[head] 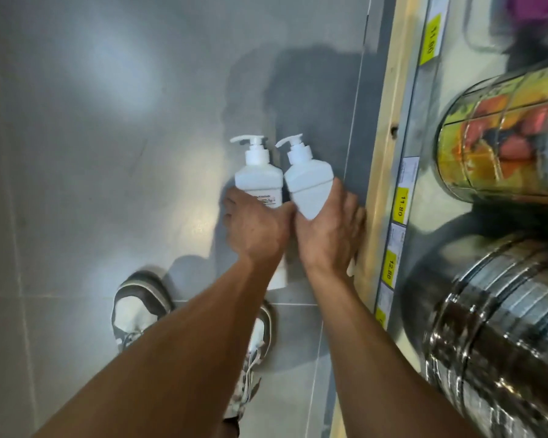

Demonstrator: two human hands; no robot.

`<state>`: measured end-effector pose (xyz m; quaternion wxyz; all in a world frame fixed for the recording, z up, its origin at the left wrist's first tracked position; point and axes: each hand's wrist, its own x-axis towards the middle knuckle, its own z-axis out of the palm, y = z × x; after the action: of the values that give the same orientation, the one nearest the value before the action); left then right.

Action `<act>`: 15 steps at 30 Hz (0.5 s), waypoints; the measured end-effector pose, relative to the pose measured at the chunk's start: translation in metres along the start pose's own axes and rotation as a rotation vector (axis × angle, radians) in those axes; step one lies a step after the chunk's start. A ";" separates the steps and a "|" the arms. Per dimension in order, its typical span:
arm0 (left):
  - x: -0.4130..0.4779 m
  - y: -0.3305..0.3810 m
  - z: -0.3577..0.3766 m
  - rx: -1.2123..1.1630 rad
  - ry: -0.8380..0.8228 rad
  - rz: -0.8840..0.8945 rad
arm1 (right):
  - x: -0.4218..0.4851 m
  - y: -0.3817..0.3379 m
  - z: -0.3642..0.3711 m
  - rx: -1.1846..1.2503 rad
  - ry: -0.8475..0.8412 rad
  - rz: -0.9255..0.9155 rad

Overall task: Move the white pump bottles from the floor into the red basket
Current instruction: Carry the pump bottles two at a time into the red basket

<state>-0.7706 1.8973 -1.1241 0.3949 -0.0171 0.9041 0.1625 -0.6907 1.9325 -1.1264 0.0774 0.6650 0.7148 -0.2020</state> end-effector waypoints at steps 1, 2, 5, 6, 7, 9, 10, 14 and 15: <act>0.004 -0.004 -0.008 0.087 0.033 0.075 | -0.002 -0.004 -0.001 0.013 -0.047 0.041; 0.007 -0.010 -0.015 0.168 0.062 0.150 | -0.005 -0.008 -0.001 0.034 -0.101 0.088; 0.023 -0.030 -0.039 0.398 0.076 0.292 | -0.017 -0.019 0.005 0.156 -0.237 0.241; 0.029 -0.036 -0.047 0.483 0.053 0.333 | -0.021 -0.021 0.005 0.196 -0.266 0.296; 0.036 -0.039 -0.056 0.550 0.022 0.382 | -0.024 -0.023 0.003 0.226 -0.291 0.342; 0.045 -0.040 -0.080 0.602 -0.051 0.427 | -0.033 -0.030 -0.009 0.250 -0.331 0.399; 0.046 -0.036 -0.095 0.595 -0.081 0.416 | -0.038 -0.034 -0.018 0.255 -0.332 0.420; 0.021 -0.014 -0.174 0.505 -0.069 0.333 | -0.071 -0.061 -0.071 0.273 -0.299 0.484; 0.010 -0.007 -0.196 0.492 -0.061 0.324 | -0.081 -0.072 -0.091 0.281 -0.294 0.494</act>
<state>-0.9152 1.8315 -1.0083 0.3832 0.2284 0.8950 -0.0001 -0.7388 1.8911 -0.9996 0.1338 0.7865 0.4778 -0.3677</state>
